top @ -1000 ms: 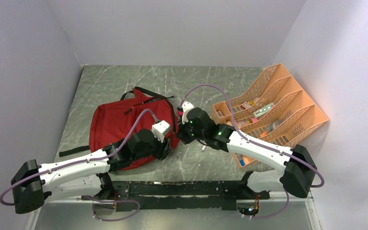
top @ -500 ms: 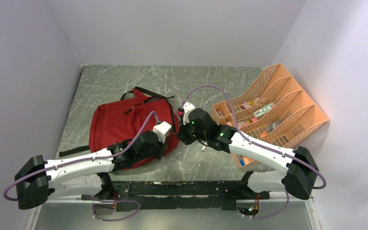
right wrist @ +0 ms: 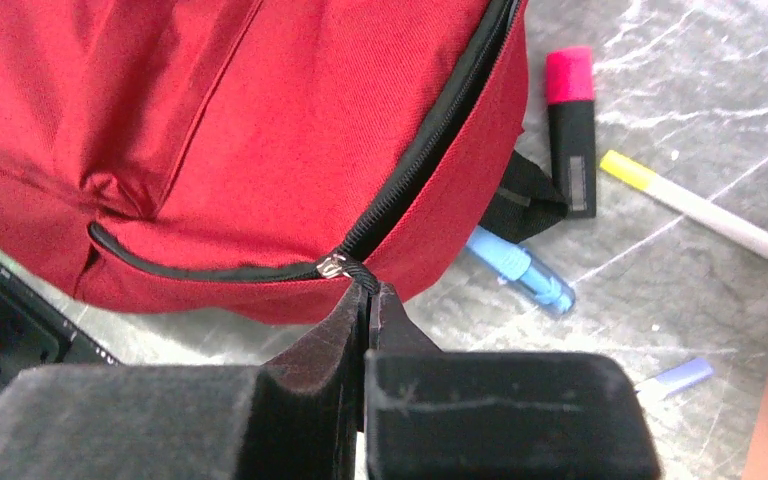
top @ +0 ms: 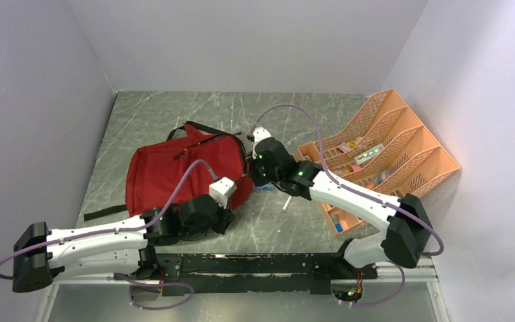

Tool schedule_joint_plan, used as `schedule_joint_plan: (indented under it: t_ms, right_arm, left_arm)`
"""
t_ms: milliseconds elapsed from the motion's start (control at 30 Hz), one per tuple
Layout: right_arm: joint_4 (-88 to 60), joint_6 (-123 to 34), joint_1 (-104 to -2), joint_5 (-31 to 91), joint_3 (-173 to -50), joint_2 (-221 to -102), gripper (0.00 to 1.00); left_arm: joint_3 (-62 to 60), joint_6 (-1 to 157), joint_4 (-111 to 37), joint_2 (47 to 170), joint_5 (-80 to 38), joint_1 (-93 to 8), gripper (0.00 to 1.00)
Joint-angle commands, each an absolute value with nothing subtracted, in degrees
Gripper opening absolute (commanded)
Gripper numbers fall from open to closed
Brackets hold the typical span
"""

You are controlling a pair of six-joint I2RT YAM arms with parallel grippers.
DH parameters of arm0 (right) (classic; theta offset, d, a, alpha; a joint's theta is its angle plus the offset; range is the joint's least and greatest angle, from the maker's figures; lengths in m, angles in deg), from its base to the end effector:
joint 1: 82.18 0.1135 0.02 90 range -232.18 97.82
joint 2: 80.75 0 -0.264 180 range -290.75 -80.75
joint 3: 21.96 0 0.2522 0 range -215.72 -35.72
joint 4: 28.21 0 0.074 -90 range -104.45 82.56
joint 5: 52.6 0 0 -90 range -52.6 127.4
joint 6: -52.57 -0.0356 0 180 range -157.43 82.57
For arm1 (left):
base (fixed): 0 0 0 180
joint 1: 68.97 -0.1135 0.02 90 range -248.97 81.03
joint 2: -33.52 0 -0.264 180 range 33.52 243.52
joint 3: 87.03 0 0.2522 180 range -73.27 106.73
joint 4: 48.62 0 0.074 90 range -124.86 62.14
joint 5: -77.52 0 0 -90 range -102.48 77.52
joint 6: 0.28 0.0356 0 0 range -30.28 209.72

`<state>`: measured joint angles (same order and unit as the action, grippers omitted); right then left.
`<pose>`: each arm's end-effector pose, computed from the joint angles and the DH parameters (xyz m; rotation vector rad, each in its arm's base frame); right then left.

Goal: Pack the student bag
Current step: Zip the student bag at the center of the board.

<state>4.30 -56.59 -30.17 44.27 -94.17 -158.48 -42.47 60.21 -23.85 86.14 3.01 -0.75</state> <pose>0.1887 0.2346 0.2798 -0.5817 2.2094 0.5363 0.0832 -0.1826 0.2292 0.5753 2.1298 -0.7060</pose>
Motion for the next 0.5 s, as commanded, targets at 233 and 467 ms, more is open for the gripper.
schedule_joint_plan:
  t_ms: [233, 467]
  right_arm:
    - [7.23, -52.59, -32.34, 48.26, -104.96, -166.51, 0.0]
    - [5.69, -49.66, -32.3, 30.81, -97.81, -160.99, 0.0]
  left_arm:
    - [-44.68, 49.6, -17.95, 84.57, 11.23, 6.58, 0.05]
    - [-38.92, 55.17, -14.73, 78.15, 22.79, 6.61, 0.25]
